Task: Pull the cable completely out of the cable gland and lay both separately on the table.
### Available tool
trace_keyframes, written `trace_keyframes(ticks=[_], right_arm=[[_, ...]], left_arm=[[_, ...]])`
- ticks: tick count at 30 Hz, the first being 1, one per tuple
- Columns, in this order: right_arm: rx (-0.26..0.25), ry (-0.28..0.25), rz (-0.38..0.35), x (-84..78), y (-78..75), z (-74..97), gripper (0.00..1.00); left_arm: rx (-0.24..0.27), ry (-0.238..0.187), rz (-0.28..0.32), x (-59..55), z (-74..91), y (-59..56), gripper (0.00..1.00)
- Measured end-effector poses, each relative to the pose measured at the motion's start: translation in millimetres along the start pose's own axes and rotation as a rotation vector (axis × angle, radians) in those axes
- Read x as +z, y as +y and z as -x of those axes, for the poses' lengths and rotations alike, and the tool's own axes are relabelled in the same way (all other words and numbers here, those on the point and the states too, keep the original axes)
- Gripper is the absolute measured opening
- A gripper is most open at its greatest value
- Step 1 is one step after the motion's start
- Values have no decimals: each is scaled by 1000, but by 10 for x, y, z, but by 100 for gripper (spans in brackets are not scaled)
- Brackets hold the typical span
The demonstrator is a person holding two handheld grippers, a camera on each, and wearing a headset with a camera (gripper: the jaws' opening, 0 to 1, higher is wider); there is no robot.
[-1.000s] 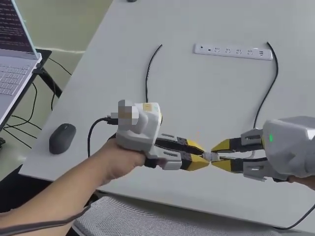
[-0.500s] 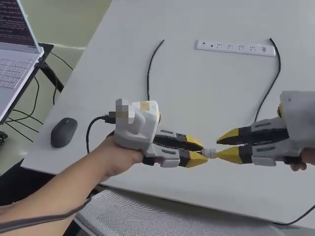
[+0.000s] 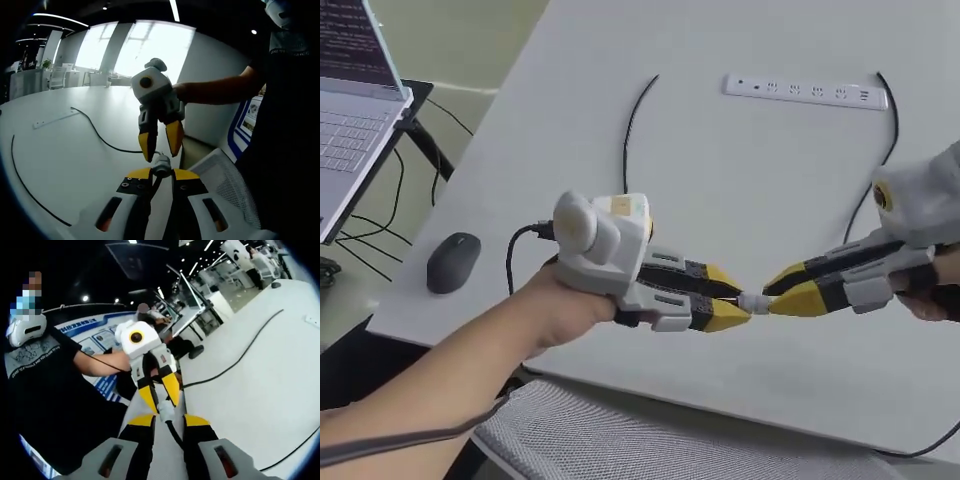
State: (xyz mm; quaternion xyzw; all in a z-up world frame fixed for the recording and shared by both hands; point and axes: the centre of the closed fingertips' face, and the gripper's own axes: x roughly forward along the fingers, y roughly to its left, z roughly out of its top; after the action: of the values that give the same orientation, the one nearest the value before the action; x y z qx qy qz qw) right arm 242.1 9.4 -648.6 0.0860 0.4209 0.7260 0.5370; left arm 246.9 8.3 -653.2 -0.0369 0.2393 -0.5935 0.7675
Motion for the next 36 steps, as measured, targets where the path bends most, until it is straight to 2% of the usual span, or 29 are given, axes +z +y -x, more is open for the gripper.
trace_keyframes(ticks=[8, 13, 16, 22, 27, 30, 36], right_arm=[[6, 13, 32, -39, 7, -44, 9], [-25, -3, 126, -6, 4, -31, 8], [-80, 20, 245, -1, 1, -25, 8], [-227, 83, 492, -23, -5, -52, 7], [-337, 155, 697, -39, -5, -50, 7], [-375, 168, 759, -52, -12, -42, 7], [-403, 171, 790, -38, -39, -34, 7]], left_arm=[[-3, 11, -12, -14, -21, 8, 15], [-3, 3, 11, -3, -1, 38, 15], [-6, 1, 17, 2, -1, 40, 15], [-10, 7, 49, -23, -7, 45, 15], [-18, 8, 73, -33, -15, 29, 15], [-16, 5, 80, -26, -20, 25, 15], [-2, -16, 107, -20, -17, 37, 15]])
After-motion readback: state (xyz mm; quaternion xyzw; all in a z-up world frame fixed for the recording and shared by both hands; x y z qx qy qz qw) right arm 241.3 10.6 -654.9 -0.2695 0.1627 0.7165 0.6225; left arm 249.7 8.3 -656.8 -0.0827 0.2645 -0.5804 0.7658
